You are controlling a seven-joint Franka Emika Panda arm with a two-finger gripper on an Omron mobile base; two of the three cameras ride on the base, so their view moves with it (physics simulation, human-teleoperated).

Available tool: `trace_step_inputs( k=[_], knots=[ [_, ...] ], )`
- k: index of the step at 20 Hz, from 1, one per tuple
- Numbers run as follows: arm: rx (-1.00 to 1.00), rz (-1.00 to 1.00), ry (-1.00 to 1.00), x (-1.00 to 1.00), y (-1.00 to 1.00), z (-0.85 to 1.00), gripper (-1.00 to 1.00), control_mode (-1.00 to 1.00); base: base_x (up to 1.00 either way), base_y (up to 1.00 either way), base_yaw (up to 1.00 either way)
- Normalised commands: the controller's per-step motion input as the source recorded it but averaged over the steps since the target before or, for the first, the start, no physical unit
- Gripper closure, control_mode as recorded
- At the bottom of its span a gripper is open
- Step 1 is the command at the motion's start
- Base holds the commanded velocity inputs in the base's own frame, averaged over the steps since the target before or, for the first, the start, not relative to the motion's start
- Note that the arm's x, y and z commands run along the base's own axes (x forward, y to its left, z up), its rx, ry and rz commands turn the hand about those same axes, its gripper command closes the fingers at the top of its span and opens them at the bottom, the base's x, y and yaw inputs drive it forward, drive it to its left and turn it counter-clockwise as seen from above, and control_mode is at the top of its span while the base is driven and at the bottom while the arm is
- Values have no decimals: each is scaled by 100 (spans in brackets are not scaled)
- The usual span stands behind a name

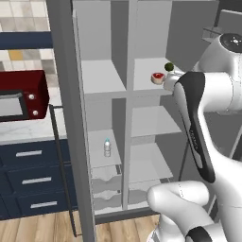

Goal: Pick up the frozen steak from the freezer, place it on any shelf in the fridge, and close the fridge and freezer doors when done.

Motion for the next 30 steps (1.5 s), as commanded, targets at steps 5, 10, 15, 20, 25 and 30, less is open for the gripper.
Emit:
trace_step_inputs(
  k=[5, 10, 15, 20, 25, 30],
  knots=[
    [0, 0, 0, 0, 0, 0, -100, 100, -27, 0, 0],
    [0, 0, 0, 0, 0, 0, -100, 100, -51, 0, 0],
    [0, 0, 0, 0, 0, 0, -100, 100, -31, 0, 0],
    [0, 0, 0, 0, 0, 0, -100, -100, -1, 0, 0],
    [0, 0, 0, -21, 0, 0, -100, -100, 0, 0, 0],
    [0, 0, 0, -78, 0, 0, -100, -100, 0, 0, 0]
  ],
)
